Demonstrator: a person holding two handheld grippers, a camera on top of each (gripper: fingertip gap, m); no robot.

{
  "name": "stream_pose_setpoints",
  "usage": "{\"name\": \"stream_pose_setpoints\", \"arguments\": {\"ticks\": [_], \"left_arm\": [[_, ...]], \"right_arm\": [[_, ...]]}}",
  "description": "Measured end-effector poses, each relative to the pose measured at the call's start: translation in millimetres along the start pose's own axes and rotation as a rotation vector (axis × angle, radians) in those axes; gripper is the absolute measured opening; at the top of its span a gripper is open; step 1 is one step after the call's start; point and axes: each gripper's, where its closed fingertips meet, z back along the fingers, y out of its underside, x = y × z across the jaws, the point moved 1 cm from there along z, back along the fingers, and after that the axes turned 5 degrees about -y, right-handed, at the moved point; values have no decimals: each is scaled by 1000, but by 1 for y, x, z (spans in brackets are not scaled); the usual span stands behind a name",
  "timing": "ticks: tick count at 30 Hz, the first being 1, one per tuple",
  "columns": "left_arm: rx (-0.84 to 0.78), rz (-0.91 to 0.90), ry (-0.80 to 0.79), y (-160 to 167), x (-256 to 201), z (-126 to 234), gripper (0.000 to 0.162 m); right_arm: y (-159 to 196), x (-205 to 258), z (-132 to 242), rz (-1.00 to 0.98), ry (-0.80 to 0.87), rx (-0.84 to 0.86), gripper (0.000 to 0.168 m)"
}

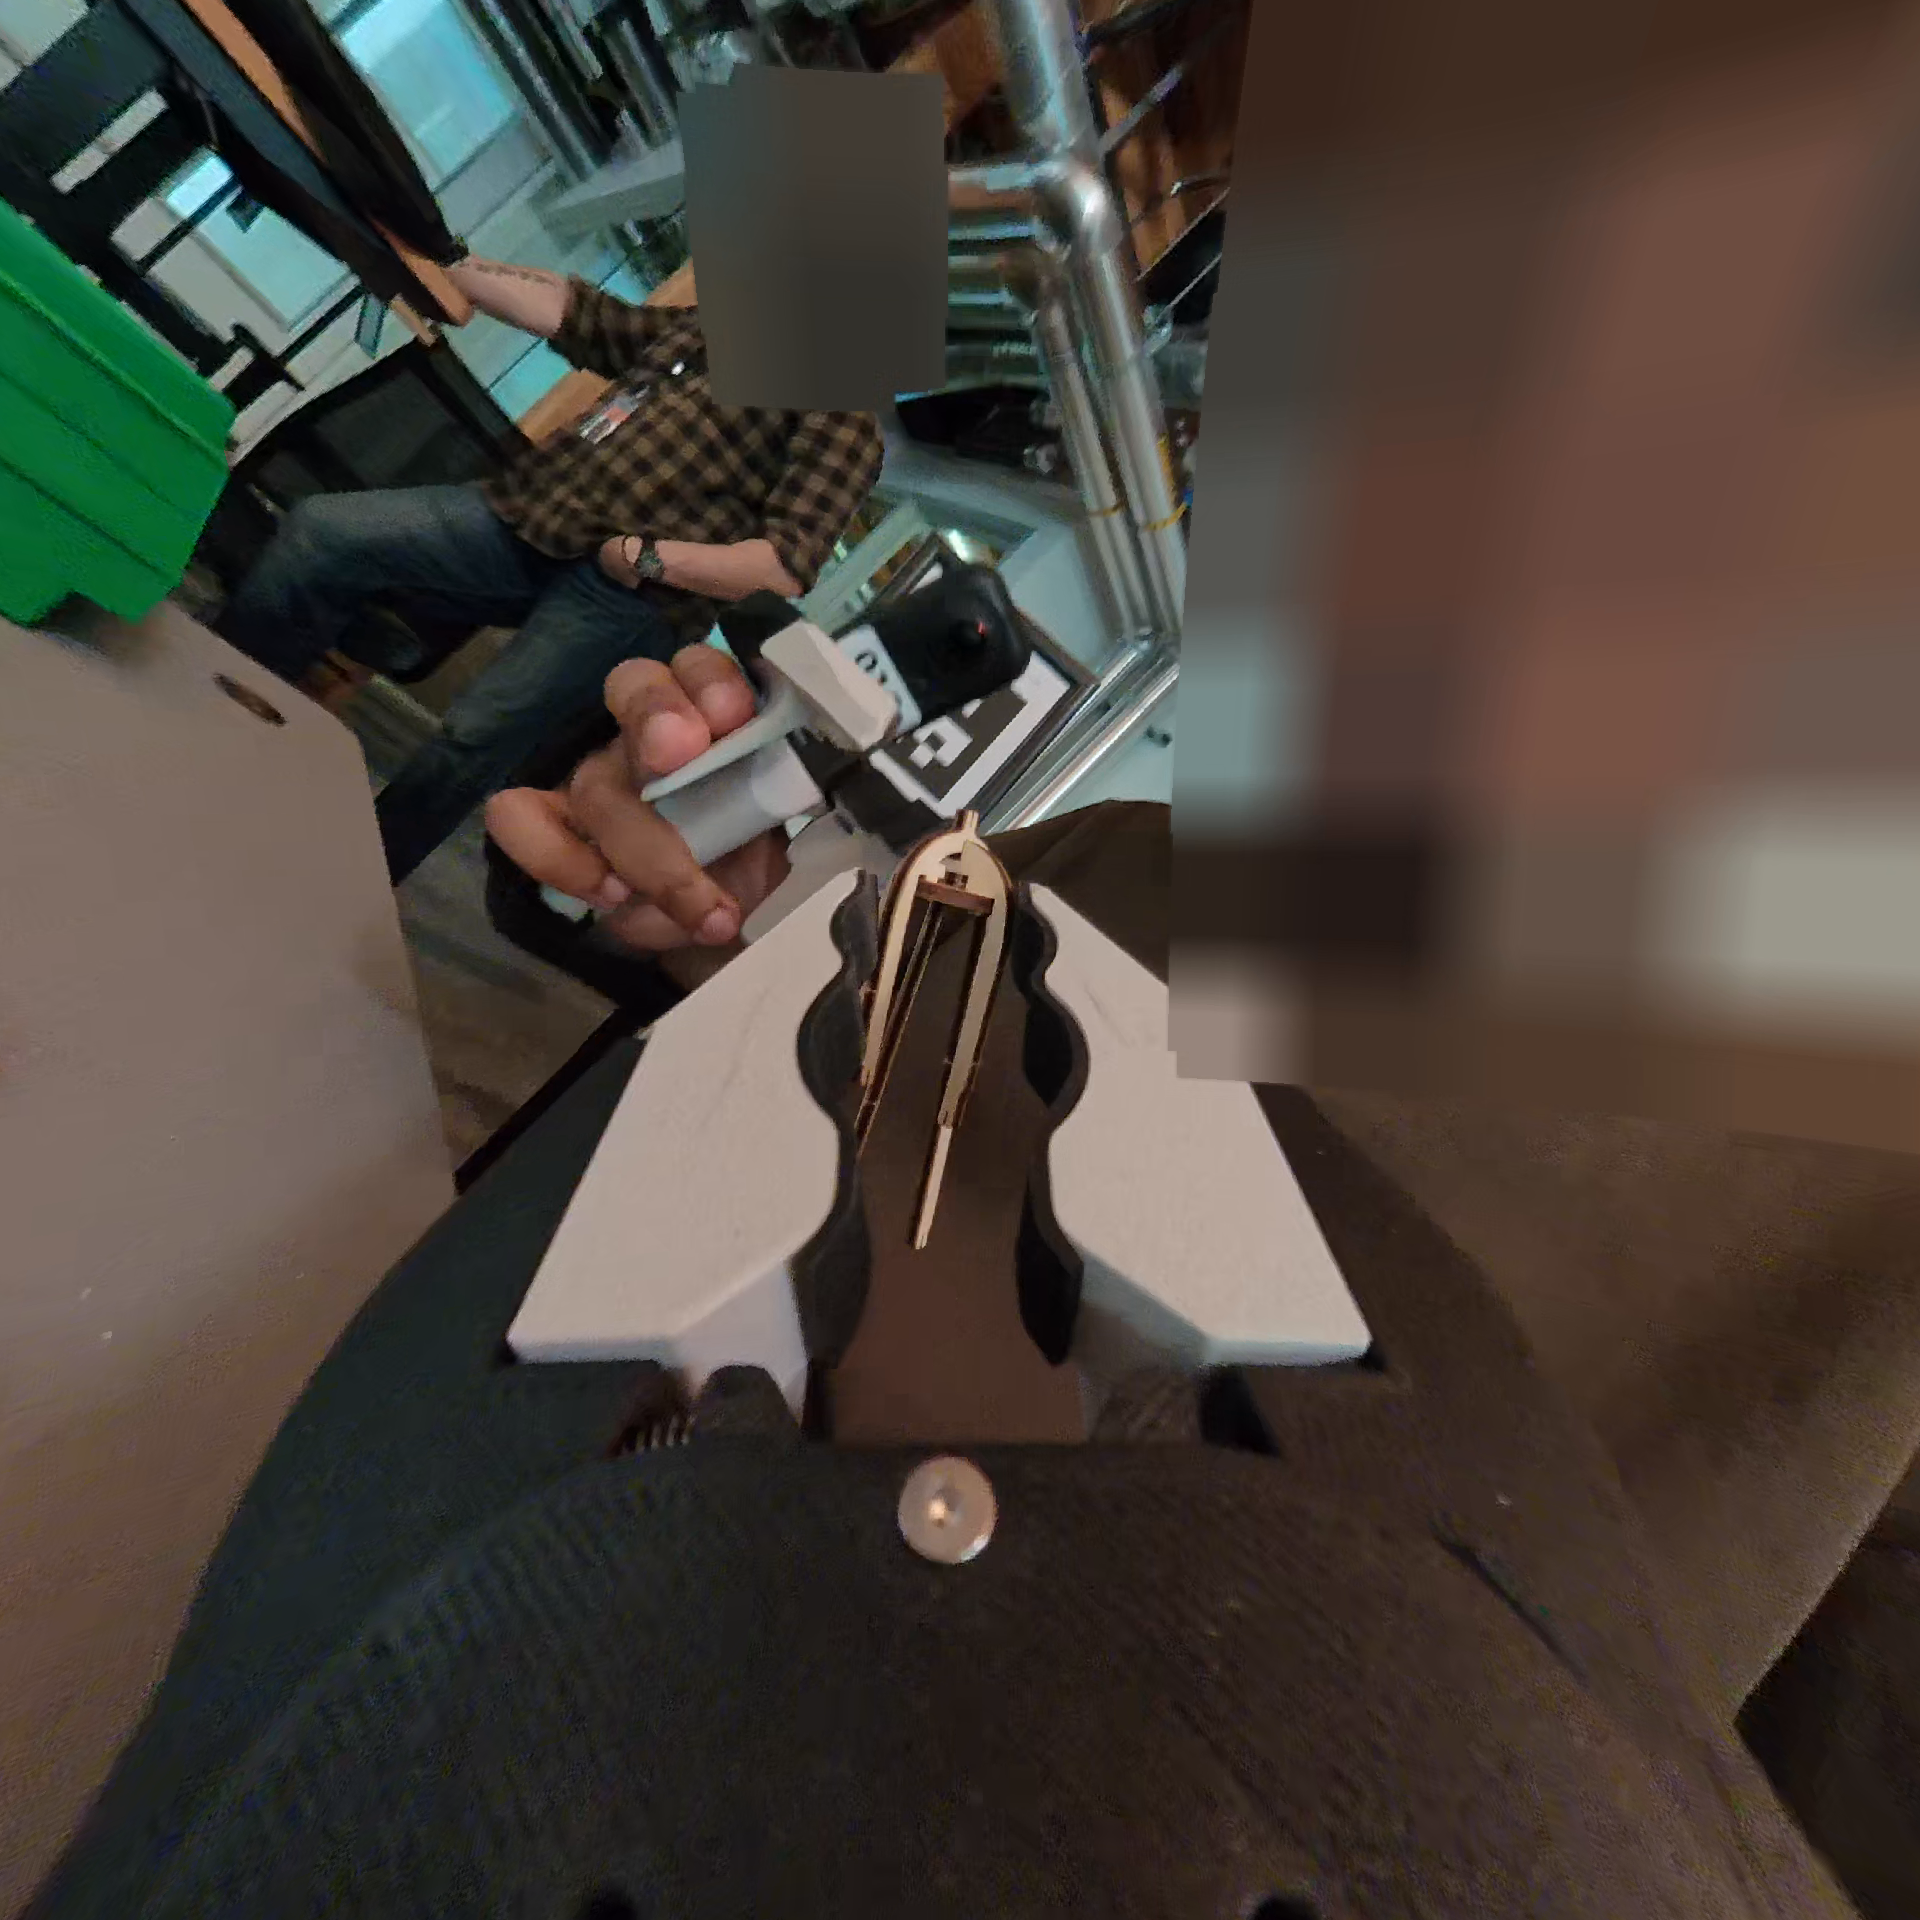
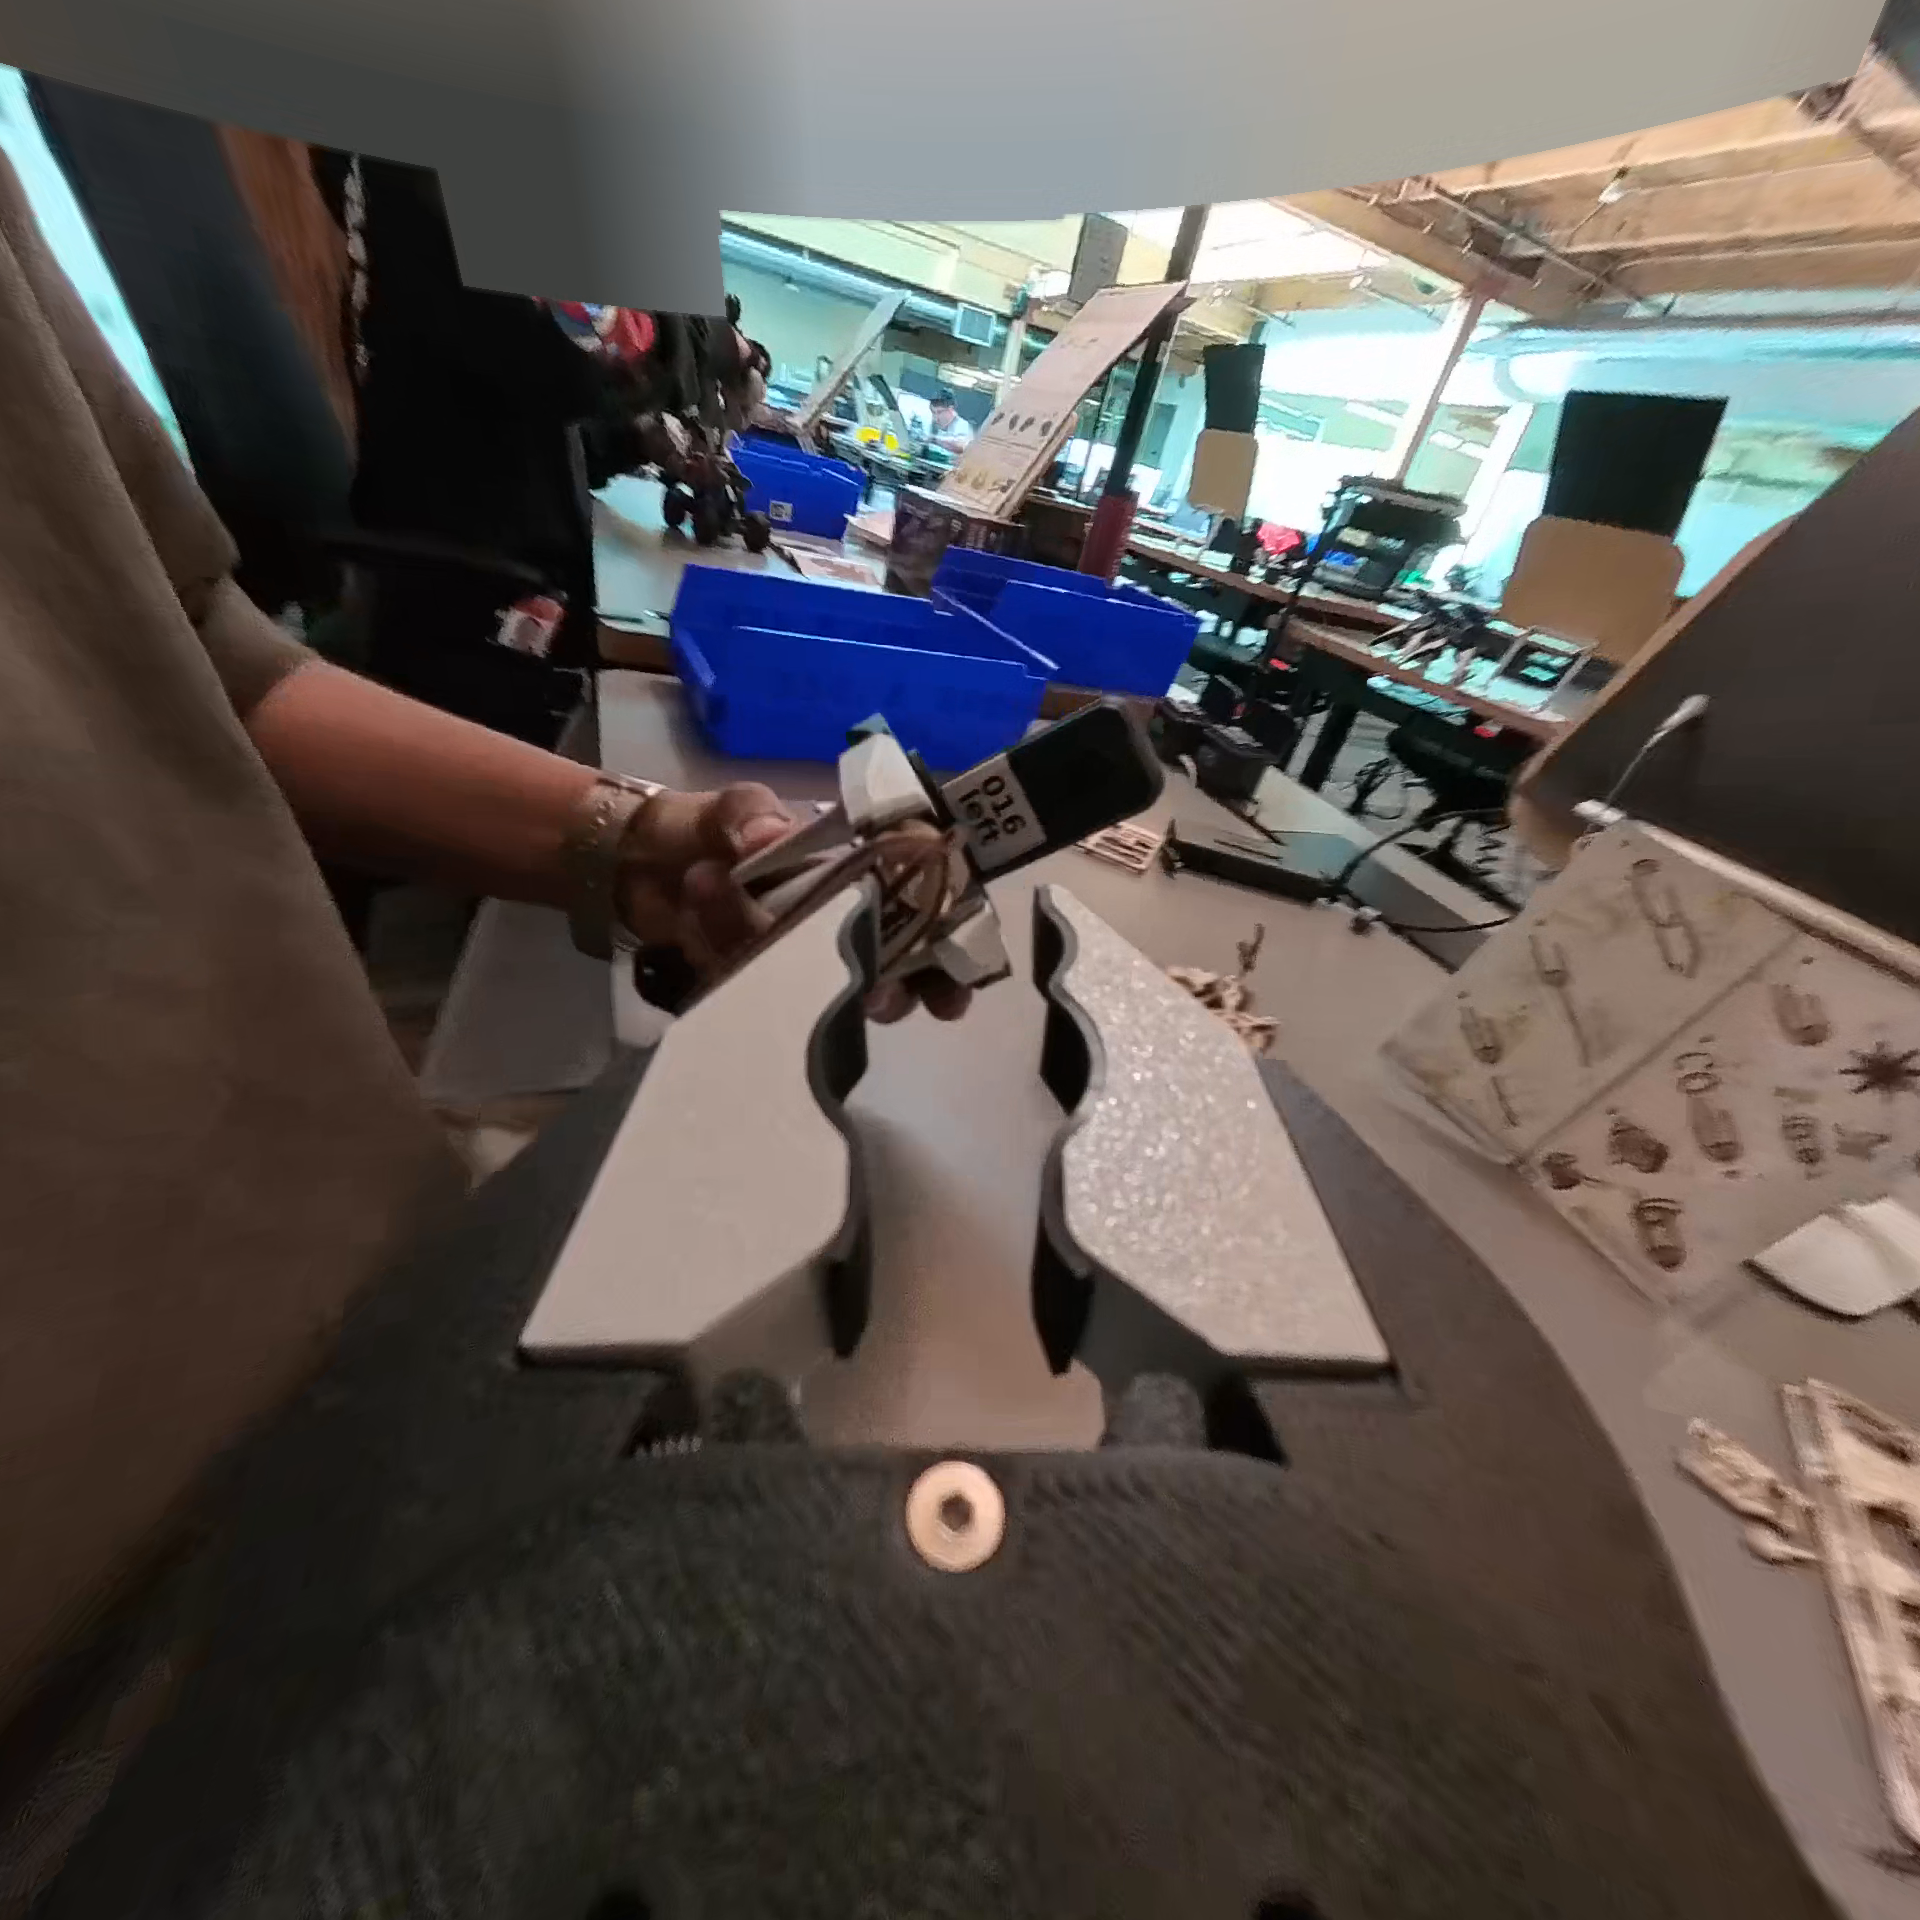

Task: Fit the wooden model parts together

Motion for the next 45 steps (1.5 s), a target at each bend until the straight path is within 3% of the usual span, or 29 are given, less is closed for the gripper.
{"name": "stream_pose_setpoints", "arguments": {"ticks": [5, 13, 25, 45], "left_arm": [[-19, -46, 29, -3, -7, 1, 24], [0, -225, -57, -2, -9, -1, 24], [21, -402, -175, -2, -5, 1, 23], [63, -515, -279, 1, 3, 0, 23]], "right_arm": [[-3, 6, -5, 68, 39, 29, 14], [-13, 5, -1, -165, -9, -33, 0], [2, 8, -7, -279, -64, 16, 3], [15, 7, -10, -401, -91, 48, 0]]}}
